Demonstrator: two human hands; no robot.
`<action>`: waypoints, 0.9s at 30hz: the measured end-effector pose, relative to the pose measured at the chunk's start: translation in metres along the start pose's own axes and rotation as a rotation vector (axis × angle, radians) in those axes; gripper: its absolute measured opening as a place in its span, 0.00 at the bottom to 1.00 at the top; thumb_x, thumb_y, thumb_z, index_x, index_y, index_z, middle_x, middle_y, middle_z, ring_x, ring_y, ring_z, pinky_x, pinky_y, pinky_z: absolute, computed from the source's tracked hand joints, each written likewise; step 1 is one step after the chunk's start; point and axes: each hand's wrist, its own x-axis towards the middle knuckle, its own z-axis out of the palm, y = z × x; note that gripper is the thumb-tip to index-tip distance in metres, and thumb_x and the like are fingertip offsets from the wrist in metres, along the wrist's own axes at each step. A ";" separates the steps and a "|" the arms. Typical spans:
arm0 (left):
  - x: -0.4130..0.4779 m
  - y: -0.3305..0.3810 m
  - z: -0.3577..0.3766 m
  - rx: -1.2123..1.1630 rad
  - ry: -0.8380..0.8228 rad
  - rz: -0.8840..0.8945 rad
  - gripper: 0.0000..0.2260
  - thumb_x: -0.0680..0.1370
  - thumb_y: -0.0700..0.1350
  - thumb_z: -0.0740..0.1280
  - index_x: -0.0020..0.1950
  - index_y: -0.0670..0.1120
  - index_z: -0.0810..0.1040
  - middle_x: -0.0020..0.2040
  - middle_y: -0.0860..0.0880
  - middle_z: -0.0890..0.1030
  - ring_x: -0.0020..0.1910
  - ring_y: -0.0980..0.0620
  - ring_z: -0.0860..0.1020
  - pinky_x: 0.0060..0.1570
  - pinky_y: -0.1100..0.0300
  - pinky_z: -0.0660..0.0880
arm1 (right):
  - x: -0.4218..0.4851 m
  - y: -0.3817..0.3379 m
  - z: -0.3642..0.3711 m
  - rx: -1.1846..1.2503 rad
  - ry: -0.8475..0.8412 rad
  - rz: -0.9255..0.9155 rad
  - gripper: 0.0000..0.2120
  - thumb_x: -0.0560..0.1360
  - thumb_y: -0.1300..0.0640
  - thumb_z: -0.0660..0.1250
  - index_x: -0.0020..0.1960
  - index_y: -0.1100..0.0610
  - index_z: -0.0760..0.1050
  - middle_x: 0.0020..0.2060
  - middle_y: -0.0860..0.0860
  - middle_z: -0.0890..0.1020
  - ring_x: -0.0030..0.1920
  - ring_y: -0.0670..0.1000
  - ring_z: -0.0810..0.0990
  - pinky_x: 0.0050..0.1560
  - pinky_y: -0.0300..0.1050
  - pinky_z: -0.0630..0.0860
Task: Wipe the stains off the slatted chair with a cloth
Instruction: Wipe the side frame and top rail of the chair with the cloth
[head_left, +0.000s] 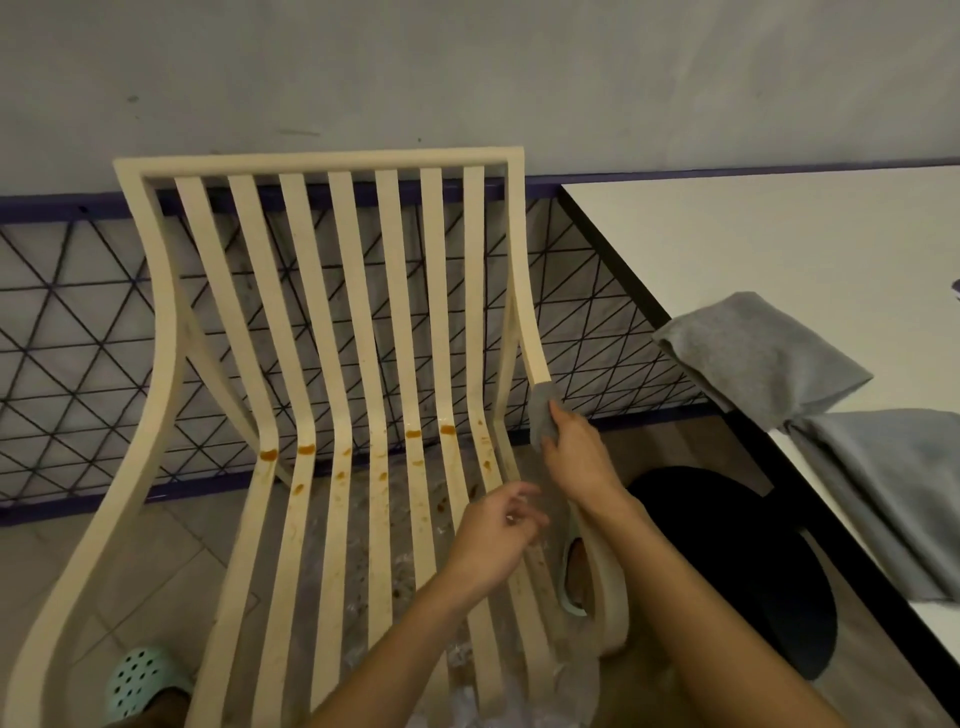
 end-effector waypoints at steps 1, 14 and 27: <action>0.002 0.002 -0.004 0.000 0.019 0.003 0.15 0.79 0.42 0.64 0.66 0.50 0.74 0.48 0.55 0.84 0.44 0.58 0.82 0.47 0.65 0.76 | 0.006 -0.002 0.000 -0.004 0.003 -0.001 0.25 0.82 0.59 0.55 0.78 0.58 0.56 0.70 0.61 0.68 0.67 0.60 0.70 0.65 0.52 0.70; -0.006 -0.006 0.017 -0.125 -0.076 -0.062 0.13 0.81 0.39 0.62 0.64 0.47 0.75 0.52 0.51 0.84 0.45 0.53 0.84 0.40 0.66 0.73 | -0.115 0.041 -0.005 0.505 0.054 0.069 0.24 0.82 0.54 0.60 0.76 0.50 0.61 0.71 0.48 0.71 0.68 0.44 0.70 0.69 0.42 0.68; -0.029 -0.025 0.028 -0.203 -0.087 -0.171 0.11 0.81 0.37 0.59 0.60 0.43 0.78 0.51 0.48 0.84 0.45 0.50 0.84 0.36 0.63 0.76 | -0.139 0.056 0.011 0.520 0.155 0.078 0.26 0.76 0.51 0.70 0.71 0.50 0.66 0.62 0.45 0.75 0.63 0.44 0.74 0.63 0.48 0.75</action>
